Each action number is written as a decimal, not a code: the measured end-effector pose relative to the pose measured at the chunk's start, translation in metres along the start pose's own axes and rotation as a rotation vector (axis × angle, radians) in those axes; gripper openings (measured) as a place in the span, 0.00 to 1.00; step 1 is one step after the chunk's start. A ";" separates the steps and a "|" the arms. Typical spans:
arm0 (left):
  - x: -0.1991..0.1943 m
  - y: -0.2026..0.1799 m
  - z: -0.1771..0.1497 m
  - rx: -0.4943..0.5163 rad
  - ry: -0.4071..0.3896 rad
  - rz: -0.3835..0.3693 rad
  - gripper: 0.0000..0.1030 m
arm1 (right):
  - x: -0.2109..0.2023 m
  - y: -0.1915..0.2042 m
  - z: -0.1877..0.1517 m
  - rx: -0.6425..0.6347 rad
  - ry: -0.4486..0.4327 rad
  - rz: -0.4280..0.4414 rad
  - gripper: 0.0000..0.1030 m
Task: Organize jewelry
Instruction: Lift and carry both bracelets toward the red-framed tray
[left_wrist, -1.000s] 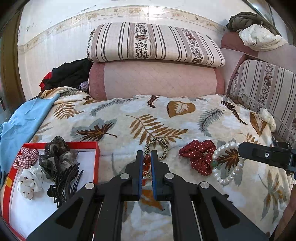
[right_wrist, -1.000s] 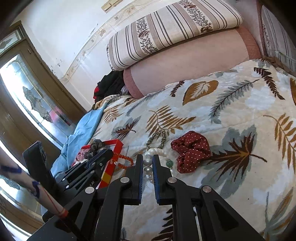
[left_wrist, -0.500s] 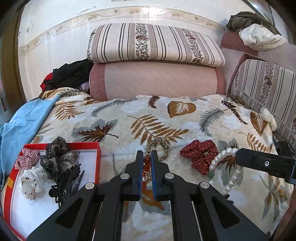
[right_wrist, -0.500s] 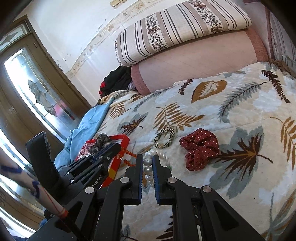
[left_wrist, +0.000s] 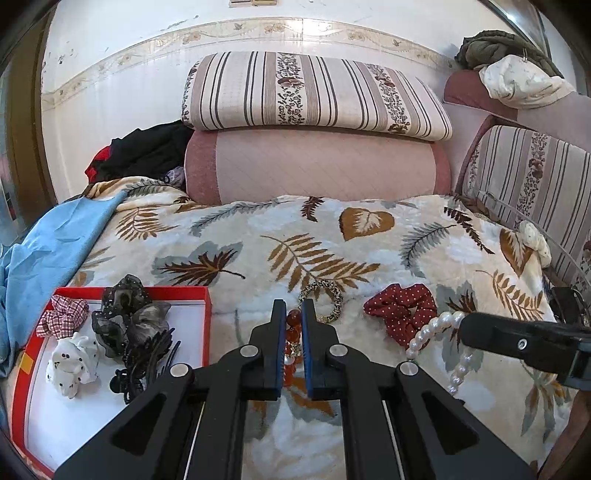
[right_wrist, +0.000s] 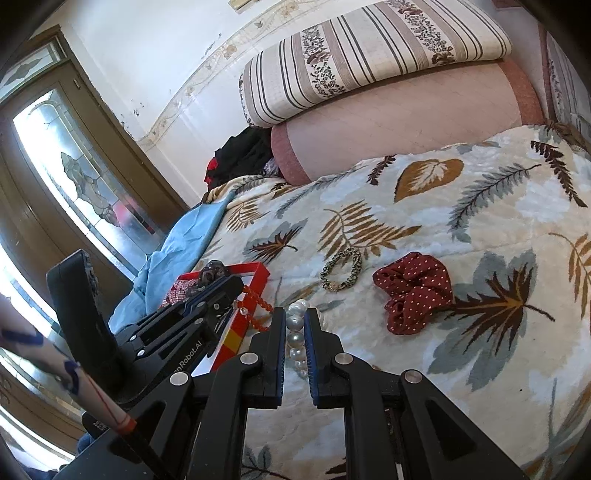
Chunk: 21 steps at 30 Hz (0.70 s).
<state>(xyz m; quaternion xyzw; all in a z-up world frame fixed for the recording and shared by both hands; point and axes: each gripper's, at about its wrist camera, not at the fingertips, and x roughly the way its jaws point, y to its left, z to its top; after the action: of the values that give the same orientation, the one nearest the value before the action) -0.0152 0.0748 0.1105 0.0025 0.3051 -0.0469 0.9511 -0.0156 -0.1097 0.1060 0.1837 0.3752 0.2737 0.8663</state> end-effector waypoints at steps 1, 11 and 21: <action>-0.001 0.001 0.000 -0.002 -0.004 0.001 0.07 | 0.001 0.001 0.000 0.002 0.003 0.002 0.11; -0.018 0.027 0.008 -0.056 -0.036 -0.001 0.07 | 0.009 0.028 0.000 0.012 0.016 0.019 0.11; -0.030 0.067 0.012 -0.122 -0.059 0.017 0.07 | 0.027 0.067 0.003 -0.018 0.039 0.031 0.11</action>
<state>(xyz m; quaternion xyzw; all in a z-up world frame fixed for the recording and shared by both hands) -0.0268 0.1438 0.1361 -0.0541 0.2790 -0.0204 0.9585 -0.0207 -0.0405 0.1280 0.1765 0.3867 0.2941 0.8561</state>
